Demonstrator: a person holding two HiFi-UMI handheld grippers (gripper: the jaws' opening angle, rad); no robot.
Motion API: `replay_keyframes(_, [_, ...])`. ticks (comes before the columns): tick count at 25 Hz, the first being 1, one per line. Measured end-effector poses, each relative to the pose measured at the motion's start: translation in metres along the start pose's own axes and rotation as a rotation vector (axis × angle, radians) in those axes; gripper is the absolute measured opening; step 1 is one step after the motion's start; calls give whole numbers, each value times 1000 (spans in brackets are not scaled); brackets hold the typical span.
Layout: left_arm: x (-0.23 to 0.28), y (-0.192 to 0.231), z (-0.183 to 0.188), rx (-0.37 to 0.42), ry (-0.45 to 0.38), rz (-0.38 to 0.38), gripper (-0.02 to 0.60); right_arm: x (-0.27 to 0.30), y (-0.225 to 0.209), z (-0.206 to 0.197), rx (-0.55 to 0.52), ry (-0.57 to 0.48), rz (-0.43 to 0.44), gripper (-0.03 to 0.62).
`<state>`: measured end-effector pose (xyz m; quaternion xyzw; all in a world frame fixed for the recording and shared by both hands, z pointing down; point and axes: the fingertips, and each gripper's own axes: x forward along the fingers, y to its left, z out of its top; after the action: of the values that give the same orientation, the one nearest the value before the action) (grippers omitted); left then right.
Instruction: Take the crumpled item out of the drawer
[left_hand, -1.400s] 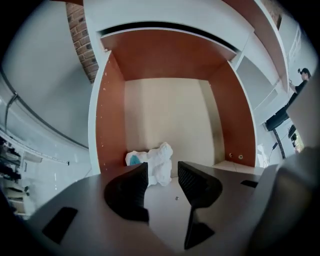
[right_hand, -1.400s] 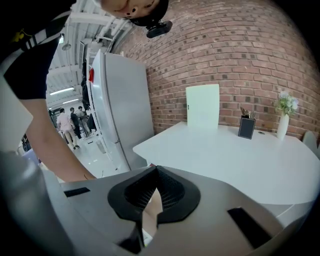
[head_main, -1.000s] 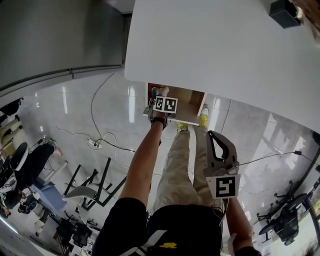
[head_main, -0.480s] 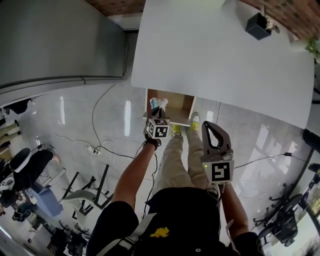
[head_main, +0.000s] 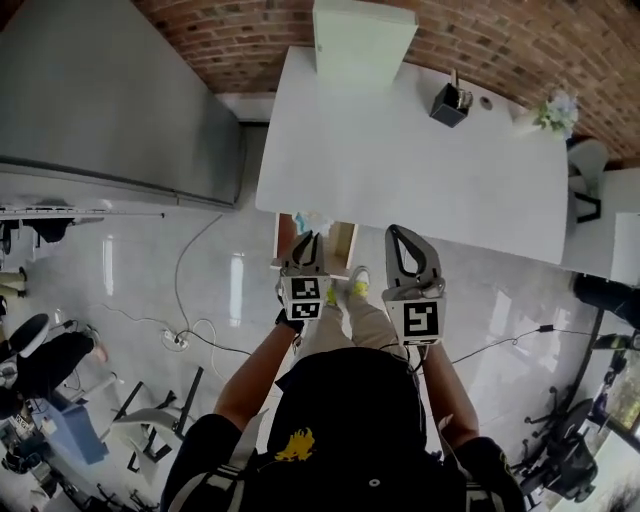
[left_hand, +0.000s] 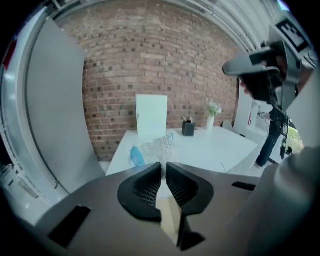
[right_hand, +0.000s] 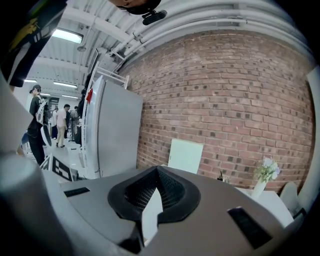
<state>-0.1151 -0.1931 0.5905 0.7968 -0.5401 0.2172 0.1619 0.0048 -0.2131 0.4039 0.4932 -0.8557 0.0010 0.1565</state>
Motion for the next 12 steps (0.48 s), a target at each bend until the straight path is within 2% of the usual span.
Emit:
replay_keyframes(3, [-7, 18, 75, 2, -130, 36, 44, -5, -21, 22, 22, -32, -42, 26])
replay_keyframes(7, [-24, 33, 162, 42, -279, 64, 44, -9, -46, 53, 37, -91, -90, 26])
replay_keyframes(12, [-58, 35, 232, 91, -426, 94, 44, -20, -66, 99, 7, -197, -124, 26])
